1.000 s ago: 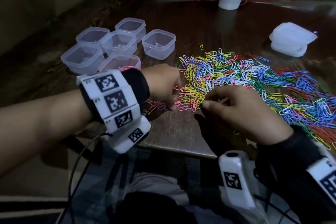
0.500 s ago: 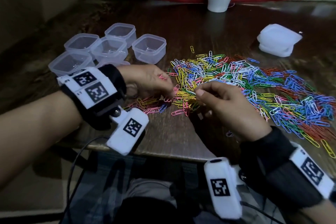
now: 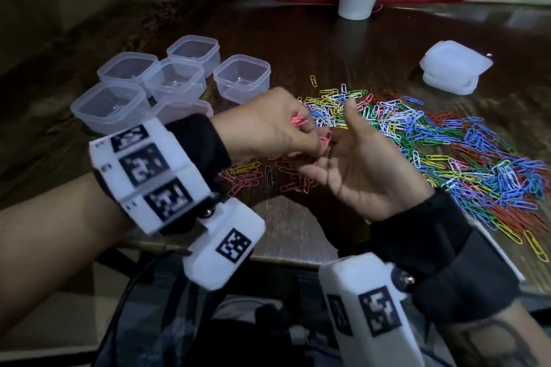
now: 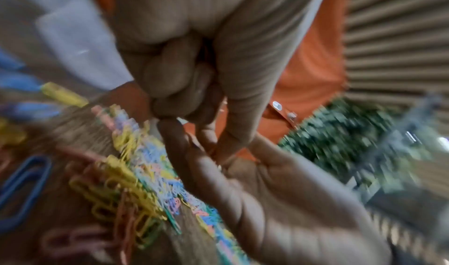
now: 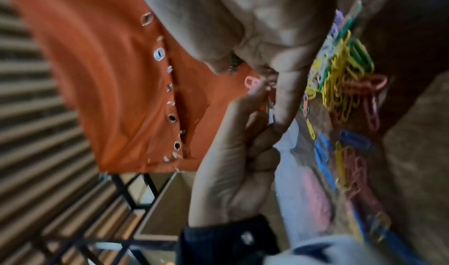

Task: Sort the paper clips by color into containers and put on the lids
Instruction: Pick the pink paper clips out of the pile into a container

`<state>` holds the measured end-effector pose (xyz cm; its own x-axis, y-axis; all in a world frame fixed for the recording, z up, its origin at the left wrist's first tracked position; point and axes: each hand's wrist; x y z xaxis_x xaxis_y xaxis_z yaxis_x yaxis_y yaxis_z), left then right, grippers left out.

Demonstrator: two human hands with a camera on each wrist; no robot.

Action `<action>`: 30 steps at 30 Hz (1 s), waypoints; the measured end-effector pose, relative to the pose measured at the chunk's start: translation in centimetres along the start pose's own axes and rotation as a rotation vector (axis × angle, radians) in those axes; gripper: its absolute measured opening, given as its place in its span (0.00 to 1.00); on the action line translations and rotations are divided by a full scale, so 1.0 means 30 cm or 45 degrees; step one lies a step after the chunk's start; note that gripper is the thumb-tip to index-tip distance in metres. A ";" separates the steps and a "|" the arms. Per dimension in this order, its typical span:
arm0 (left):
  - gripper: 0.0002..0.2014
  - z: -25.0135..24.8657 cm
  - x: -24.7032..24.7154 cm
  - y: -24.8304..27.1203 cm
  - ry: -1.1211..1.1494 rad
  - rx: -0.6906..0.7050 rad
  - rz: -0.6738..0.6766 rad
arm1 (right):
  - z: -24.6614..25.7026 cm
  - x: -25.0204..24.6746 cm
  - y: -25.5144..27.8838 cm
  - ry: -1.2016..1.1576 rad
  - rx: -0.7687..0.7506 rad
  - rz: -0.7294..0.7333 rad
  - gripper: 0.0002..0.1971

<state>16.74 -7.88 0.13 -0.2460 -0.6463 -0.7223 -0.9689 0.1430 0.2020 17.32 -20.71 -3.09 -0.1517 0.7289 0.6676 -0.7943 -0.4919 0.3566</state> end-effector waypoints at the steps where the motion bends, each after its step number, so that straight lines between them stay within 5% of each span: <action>1: 0.10 -0.016 0.003 0.007 -0.138 0.049 -0.033 | 0.003 -0.001 -0.004 -0.037 0.007 -0.008 0.27; 3: 0.14 -0.042 -0.001 0.017 -0.268 0.109 -0.052 | 0.006 -0.007 -0.005 -0.107 -0.026 -0.032 0.23; 8: 0.15 -0.023 -0.028 0.018 -0.017 0.128 -0.172 | 0.050 -0.103 0.025 -0.462 -0.071 -0.168 0.21; 12: 0.08 0.024 0.027 0.026 -0.570 0.103 -0.010 | 0.104 -0.189 0.055 -0.625 -0.054 -0.186 0.13; 16: 0.09 0.036 0.085 0.015 -0.971 0.027 -0.038 | 0.103 -0.195 0.077 -0.597 -0.086 -0.099 0.10; 22: 0.07 0.065 0.071 0.002 -0.771 -0.010 0.121 | 0.054 -0.177 0.055 -0.571 -0.080 -0.250 0.18; 30: 0.06 -0.016 0.042 0.010 -0.010 -0.047 -0.066 | -0.017 -0.127 0.031 -0.638 0.007 -0.191 0.23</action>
<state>16.16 -9.01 -0.42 -0.1962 -0.6460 -0.7377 -0.9786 0.0817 0.1888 16.86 -23.72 -5.64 0.2647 0.4748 0.8394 -0.7824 -0.4031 0.4748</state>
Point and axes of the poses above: each hand's wrist, its own y-axis away from the middle knuckle, its own x-axis out of the palm, z = x × y, and after that the axes turned 11 degrees about -y, right-handed
